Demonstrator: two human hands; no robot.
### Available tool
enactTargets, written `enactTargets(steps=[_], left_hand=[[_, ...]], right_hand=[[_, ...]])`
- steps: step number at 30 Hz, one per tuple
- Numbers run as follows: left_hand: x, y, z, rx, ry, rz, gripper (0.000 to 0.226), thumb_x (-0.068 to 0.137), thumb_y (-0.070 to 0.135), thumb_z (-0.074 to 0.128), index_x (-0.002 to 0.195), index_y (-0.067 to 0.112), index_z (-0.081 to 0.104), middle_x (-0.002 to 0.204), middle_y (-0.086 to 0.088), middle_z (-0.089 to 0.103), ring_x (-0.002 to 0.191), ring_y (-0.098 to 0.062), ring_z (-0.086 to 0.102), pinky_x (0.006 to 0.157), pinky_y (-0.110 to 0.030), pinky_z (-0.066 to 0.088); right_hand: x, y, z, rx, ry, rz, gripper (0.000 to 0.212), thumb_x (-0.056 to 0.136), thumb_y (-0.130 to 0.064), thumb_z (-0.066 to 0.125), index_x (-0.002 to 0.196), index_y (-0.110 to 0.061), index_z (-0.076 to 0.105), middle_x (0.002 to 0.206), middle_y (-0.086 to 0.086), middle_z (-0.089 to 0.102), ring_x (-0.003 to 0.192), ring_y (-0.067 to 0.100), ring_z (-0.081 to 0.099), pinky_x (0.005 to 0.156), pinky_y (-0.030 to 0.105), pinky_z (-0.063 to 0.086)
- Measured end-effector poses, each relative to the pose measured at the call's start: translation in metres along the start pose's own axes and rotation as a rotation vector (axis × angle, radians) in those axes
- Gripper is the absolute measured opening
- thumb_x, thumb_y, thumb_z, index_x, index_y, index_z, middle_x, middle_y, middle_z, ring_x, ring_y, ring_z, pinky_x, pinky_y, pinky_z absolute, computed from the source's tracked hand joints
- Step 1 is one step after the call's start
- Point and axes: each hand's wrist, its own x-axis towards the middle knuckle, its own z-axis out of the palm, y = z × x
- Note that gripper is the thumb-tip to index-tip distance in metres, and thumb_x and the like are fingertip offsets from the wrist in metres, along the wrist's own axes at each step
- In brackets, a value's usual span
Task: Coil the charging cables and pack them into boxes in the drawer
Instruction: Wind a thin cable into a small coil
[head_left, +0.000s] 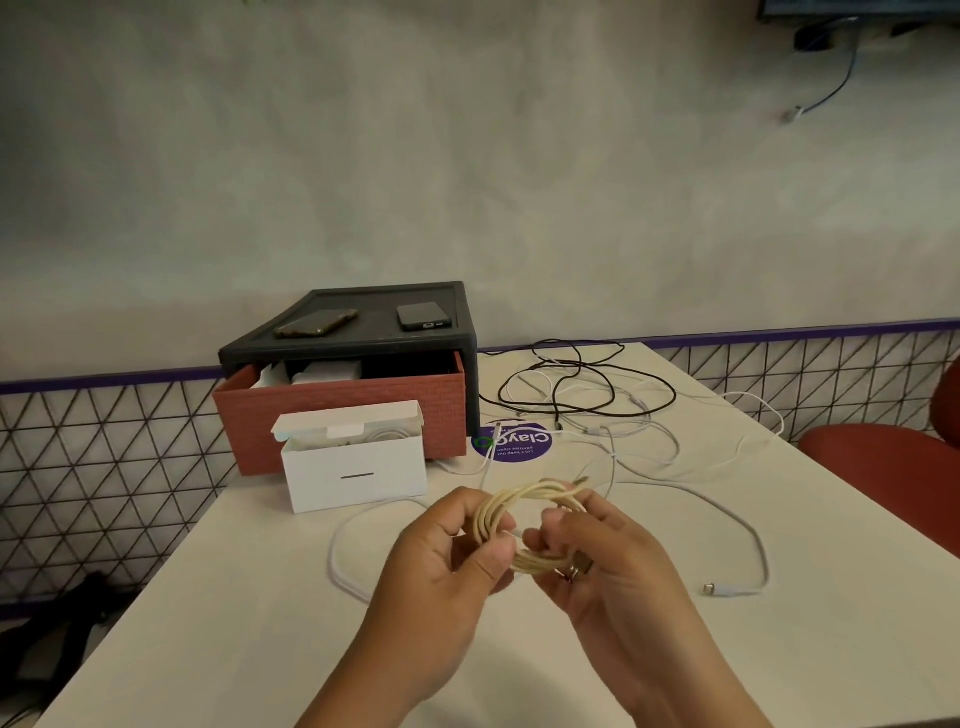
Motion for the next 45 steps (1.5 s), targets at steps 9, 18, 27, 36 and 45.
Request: enactTargets(steps=[9, 18, 27, 36, 45], left_hand=[[-0.002, -0.001, 0.006, -0.222, -0.069, -0.157, 0.018, 0.046, 0.004, 0.044, 0.061, 0.009, 0.038, 0.055, -0.002, 0.045, 0.060, -0.012, 0.043, 0.062, -0.018, 0.040], [-0.003, -0.010, 0.011, -0.073, 0.117, -0.023, 0.045, 0.089, 0.049, 0.037, 0.064, 0.011, 0.038, 0.057, 0.006, 0.039, 0.062, -0.004, 0.041, 0.062, -0.009, 0.036], [-0.005, -0.022, 0.019, 0.234, 0.249, 0.142, 0.028, 0.097, 0.025, 0.037, 0.070, 0.019, 0.041, 0.061, 0.017, 0.050, 0.062, 0.001, 0.043, 0.058, -0.011, 0.036], [0.006, -0.008, 0.010, -0.050, 0.579, 0.121, 0.034, 0.099, 0.016, 0.038, 0.065, 0.015, 0.037, 0.057, 0.009, 0.041, 0.053, -0.002, 0.037, 0.054, -0.012, 0.033], [0.004, -0.008, 0.018, -0.712, 0.389, -0.289, 0.035, 0.097, 0.019, 0.038, 0.062, 0.012, 0.039, 0.055, -0.002, 0.037, 0.050, -0.018, 0.034, 0.053, -0.034, 0.030]], right_hand=[[0.005, 0.009, -0.006, -0.668, 0.039, -0.192, 0.022, 0.085, 0.002, 0.050, 0.083, -0.017, 0.062, 0.075, 0.005, 0.064, 0.069, 0.024, 0.059, 0.063, 0.026, 0.047], [-0.006, 0.007, -0.008, -1.180, 0.095, -0.390, 0.018, 0.093, -0.030, 0.047, 0.104, -0.043, 0.043, 0.056, -0.006, 0.049, 0.058, 0.008, 0.047, 0.056, 0.021, 0.036], [-0.009, 0.009, -0.005, -1.726, 0.083, -0.258, 0.047, 0.100, -0.036, 0.025, 0.143, -0.041, 0.008, 0.106, -0.003, 0.064, 0.090, 0.022, 0.056, 0.063, 0.031, 0.032], [-0.022, 0.033, -0.001, -1.150, -0.105, -0.401, 0.035, 0.076, -0.067, 0.024, 0.111, -0.065, 0.026, 0.062, -0.025, 0.054, 0.067, 0.013, 0.056, 0.066, 0.024, 0.044], [-0.003, 0.051, -0.016, -0.986, -0.090, -0.404, 0.017, 0.077, -0.033, 0.049, 0.078, -0.050, 0.052, 0.080, -0.025, 0.057, 0.073, 0.001, 0.053, 0.065, 0.014, 0.040]])
